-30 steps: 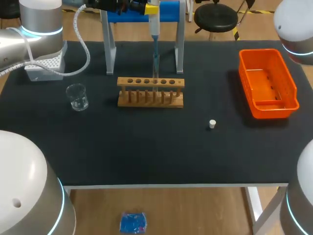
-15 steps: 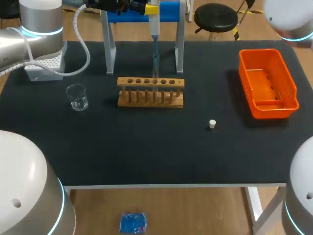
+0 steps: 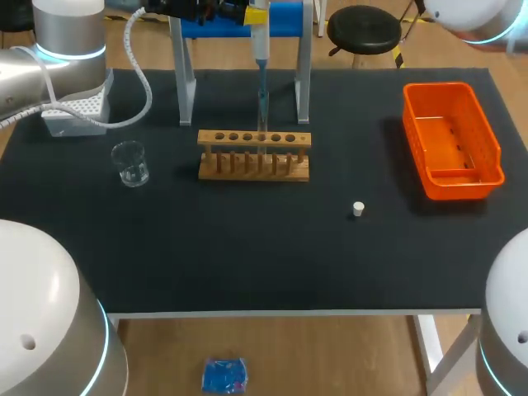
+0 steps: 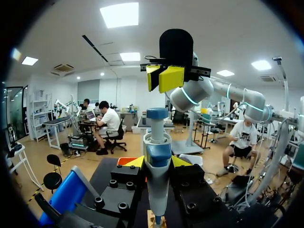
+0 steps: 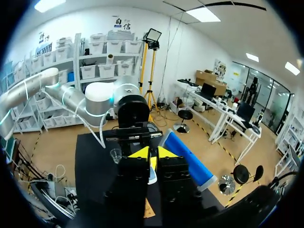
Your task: Invert the test tube, pick up the pipette, mount the tip to pipette, aspirate from beaker and dispense into the tube, eject the tip, return the pipette, and cap with the stopper.
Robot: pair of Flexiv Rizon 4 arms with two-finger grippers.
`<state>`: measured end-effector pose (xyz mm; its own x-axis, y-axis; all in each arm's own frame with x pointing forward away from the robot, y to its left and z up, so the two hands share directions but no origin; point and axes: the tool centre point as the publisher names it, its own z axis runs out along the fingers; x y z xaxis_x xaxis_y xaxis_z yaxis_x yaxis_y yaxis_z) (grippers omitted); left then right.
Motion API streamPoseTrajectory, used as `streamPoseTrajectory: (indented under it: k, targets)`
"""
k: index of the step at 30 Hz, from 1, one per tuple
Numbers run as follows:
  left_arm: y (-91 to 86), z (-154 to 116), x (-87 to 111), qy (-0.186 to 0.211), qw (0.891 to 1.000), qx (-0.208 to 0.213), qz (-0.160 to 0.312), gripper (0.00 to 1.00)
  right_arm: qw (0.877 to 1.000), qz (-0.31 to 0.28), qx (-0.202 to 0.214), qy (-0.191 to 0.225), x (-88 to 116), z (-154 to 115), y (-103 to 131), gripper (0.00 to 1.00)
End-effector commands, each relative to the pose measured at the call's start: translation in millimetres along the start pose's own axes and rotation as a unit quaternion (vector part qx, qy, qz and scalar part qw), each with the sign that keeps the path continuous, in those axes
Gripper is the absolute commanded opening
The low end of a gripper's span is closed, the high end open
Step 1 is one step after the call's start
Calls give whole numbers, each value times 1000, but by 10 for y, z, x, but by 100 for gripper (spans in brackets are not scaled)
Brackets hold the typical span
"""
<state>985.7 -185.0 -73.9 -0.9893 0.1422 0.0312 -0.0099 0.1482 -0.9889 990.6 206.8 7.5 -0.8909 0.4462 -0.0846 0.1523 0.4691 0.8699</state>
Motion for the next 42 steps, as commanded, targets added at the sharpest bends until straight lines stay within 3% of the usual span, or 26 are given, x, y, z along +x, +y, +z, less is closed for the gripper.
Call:
streamPoseTrajectory:
  k: [1,17,42]
  targets:
    - [-4,-2,-12,1,1000,0,0,0,1000,18,11,3,-18,59,52,0]
    - [-4,-2,-12,1,1000,0,0,0,999,25,19,12,124,133,26,0]
    - [-4,-2,-12,1,1000,0,0,0,999,30,31,17,105,298,-37,0]
